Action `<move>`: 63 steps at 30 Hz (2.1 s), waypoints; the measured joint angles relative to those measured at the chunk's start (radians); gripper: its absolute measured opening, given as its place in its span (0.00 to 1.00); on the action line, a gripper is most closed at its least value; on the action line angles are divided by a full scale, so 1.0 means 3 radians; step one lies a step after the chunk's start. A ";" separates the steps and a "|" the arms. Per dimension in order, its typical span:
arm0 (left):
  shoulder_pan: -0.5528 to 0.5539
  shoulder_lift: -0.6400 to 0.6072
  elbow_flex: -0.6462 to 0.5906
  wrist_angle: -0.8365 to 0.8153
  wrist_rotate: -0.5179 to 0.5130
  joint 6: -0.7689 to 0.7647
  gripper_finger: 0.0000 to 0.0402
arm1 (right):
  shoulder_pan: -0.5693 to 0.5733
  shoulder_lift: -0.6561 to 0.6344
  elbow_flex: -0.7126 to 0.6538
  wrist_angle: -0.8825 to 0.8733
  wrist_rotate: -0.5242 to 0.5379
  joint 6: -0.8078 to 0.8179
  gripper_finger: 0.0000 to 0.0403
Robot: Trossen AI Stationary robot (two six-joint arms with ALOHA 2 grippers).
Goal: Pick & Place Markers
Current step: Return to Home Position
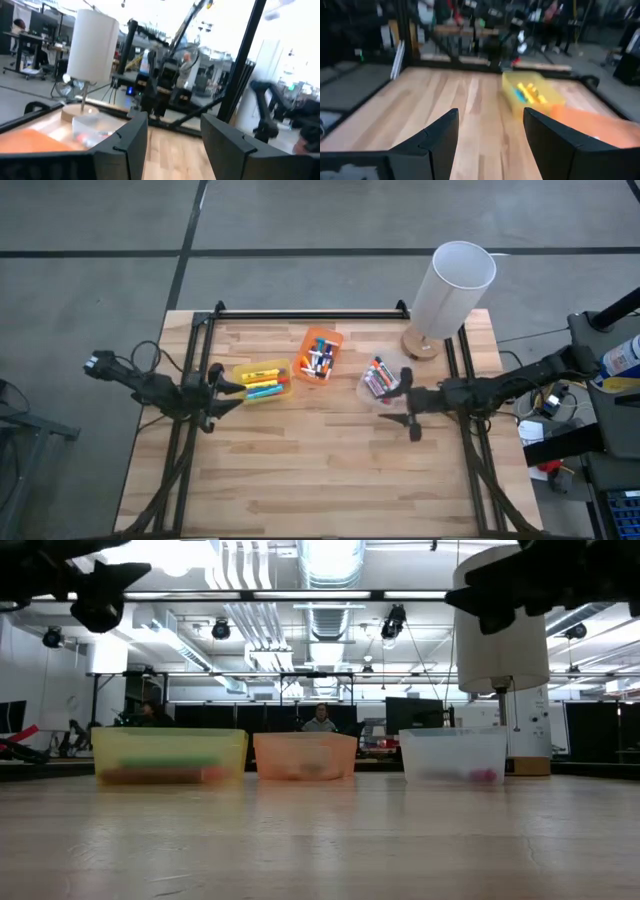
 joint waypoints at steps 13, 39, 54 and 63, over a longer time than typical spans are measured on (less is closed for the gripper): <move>0.0000 -0.0723 0.0067 -0.0831 -0.0072 0.0005 0.44 | -0.0019 -0.1386 -0.0614 -0.0286 0.0000 -0.0036 0.53; 0.0000 -0.0723 0.0245 -0.1193 -0.0104 0.0066 0.44 | -0.0051 -0.2949 -0.0870 -0.1705 -0.0085 -0.0143 0.53; -0.0001 -0.0725 -0.0335 -0.0588 -0.0013 0.0191 0.44 | -0.0048 -0.2599 -0.0872 -0.1699 -0.0090 -0.0136 0.53; -0.0001 -0.0613 -0.0335 -0.0721 -0.0036 0.0176 0.44 | -0.0048 -0.2283 -0.0872 -0.1700 -0.0089 -0.0180 0.53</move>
